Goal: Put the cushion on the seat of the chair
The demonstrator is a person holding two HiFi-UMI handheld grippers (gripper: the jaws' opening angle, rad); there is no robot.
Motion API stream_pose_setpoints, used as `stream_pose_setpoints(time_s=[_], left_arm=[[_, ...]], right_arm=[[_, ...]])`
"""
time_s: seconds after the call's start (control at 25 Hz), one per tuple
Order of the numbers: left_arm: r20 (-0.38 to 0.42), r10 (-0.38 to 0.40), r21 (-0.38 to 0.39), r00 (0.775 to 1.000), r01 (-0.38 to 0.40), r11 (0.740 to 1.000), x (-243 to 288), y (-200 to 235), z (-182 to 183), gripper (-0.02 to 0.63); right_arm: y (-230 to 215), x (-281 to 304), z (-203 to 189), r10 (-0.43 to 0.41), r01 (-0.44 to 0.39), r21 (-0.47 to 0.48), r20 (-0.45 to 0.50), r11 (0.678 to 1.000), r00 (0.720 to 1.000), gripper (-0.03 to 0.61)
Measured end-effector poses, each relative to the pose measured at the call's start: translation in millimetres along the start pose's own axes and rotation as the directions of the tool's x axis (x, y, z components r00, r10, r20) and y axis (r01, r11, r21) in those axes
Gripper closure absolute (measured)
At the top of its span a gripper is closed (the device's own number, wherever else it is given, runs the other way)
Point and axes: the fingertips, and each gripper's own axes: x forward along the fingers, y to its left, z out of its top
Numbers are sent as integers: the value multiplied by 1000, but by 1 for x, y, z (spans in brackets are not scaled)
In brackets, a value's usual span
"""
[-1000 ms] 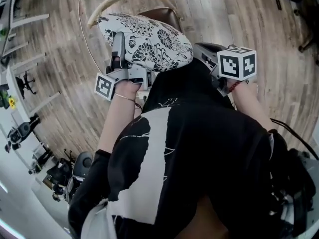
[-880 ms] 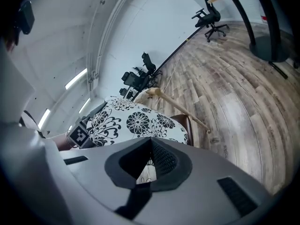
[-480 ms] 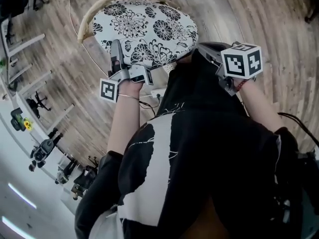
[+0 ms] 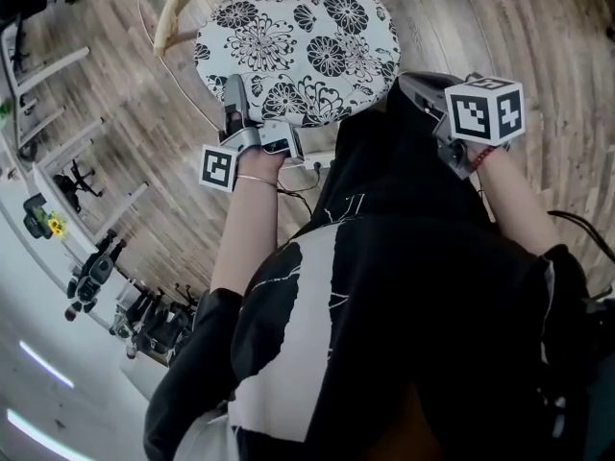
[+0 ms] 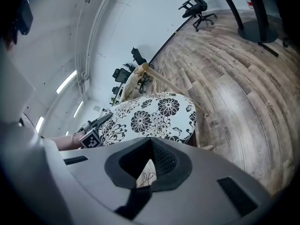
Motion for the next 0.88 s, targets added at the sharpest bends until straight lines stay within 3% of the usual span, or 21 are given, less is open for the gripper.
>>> stream_pose_setpoints(time_s=[0.16, 0.4, 0.64, 0.88], left_arm=[[11, 69, 0, 998, -69, 998, -1, 8, 2, 591], [-1, 93, 3, 996, -93, 996, 2, 15, 3, 591], [-30, 203, 146, 979, -197, 969, 2, 40, 13, 591], [-61, 260, 160, 964, -248, 956, 3, 43, 10, 591]], right_arm=[[9, -7, 8, -8, 8, -27, -17, 1000, 1000, 563], [13, -8, 3, -28, 26, -38, -41, 999, 999, 563], [17, -6, 1, -37, 36, -19, -60, 999, 998, 563], [18, -6, 2, -55, 54, -13, -93, 998, 994, 564]])
